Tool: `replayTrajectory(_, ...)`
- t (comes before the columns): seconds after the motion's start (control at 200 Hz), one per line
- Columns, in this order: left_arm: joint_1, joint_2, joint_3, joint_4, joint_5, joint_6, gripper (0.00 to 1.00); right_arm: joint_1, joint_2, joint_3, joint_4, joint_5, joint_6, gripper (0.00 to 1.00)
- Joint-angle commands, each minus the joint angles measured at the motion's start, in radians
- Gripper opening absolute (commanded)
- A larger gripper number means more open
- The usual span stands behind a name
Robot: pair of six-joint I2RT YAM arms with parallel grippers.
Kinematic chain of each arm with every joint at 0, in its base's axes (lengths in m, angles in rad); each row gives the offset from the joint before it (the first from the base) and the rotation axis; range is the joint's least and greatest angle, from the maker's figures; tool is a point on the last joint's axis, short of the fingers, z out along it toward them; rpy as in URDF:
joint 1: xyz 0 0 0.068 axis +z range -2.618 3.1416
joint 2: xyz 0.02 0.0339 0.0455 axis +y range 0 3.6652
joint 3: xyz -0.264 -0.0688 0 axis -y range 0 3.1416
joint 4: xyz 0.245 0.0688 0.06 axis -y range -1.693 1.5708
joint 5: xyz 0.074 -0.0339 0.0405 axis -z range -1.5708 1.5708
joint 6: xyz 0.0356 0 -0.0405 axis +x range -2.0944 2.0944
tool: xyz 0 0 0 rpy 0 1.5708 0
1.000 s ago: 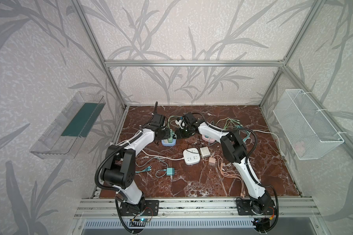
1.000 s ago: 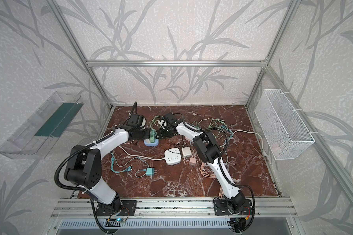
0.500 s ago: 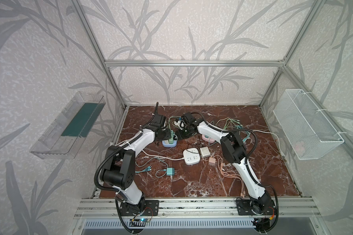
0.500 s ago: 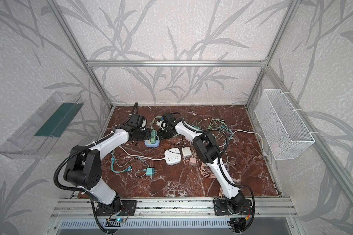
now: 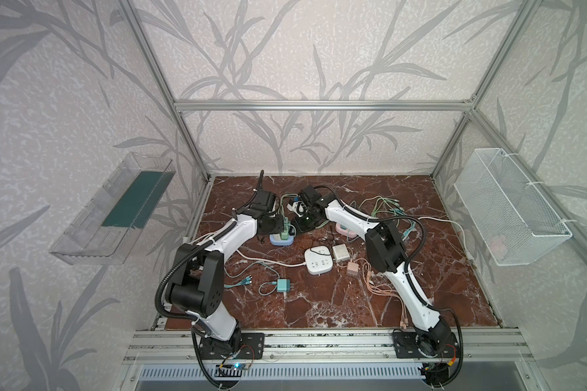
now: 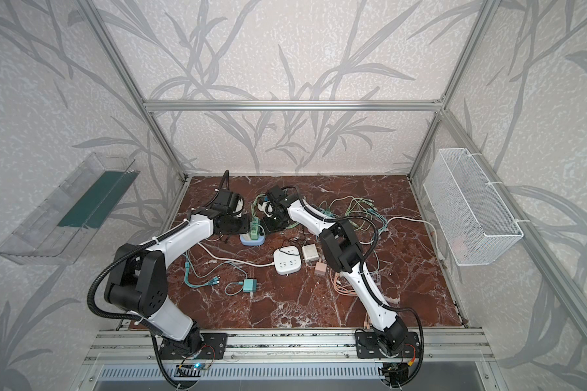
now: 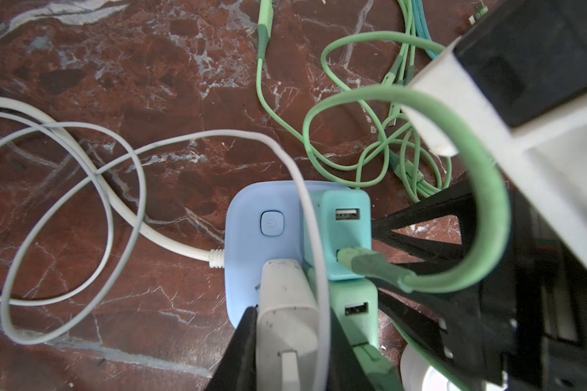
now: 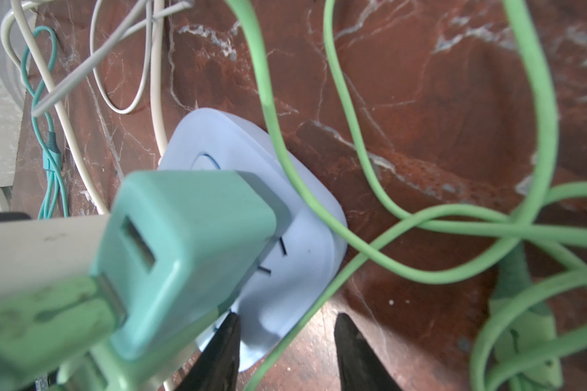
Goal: Pull the plug off the socket
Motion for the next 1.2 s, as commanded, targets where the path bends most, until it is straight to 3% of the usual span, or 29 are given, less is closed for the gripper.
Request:
replayTrajectory(0.0,-0.003,-0.068,0.043,-0.018,0.001,0.015,0.26,0.005,0.076,0.019,-0.134,0.086,-0.024,0.46)
replayTrajectory(0.235,-0.008,-0.047,0.035,-0.027,0.009,0.011,0.26,0.007,0.096,0.074,-0.159,0.062,-0.016,0.47)
replayTrajectory(0.345,-0.015,-0.049,0.031,-0.021,0.006,0.014,0.25,0.005,0.094,0.075,-0.127,0.034,0.013,0.56)
replayTrajectory(0.46,-0.022,-0.05,0.029,-0.021,0.017,0.016,0.25,0.003,0.09,0.072,-0.08,-0.011,0.057,0.59)
replayTrajectory(0.605,-0.026,-0.057,0.016,-0.007,0.03,0.01,0.25,0.003,0.103,0.077,-0.066,-0.024,0.084,0.58)
replayTrajectory(0.78,-0.02,-0.079,0.006,0.021,0.041,0.0,0.25,0.006,0.117,0.077,-0.122,0.016,0.059,0.47)
replayTrajectory(0.97,-0.018,-0.096,0.014,0.039,0.051,0.001,0.25,0.007,0.132,0.079,-0.183,0.08,0.044,0.45)
replayTrajectory(1.195,-0.024,-0.061,-0.008,0.035,0.064,-0.007,0.25,0.007,0.121,0.071,-0.153,0.04,0.047,0.47)
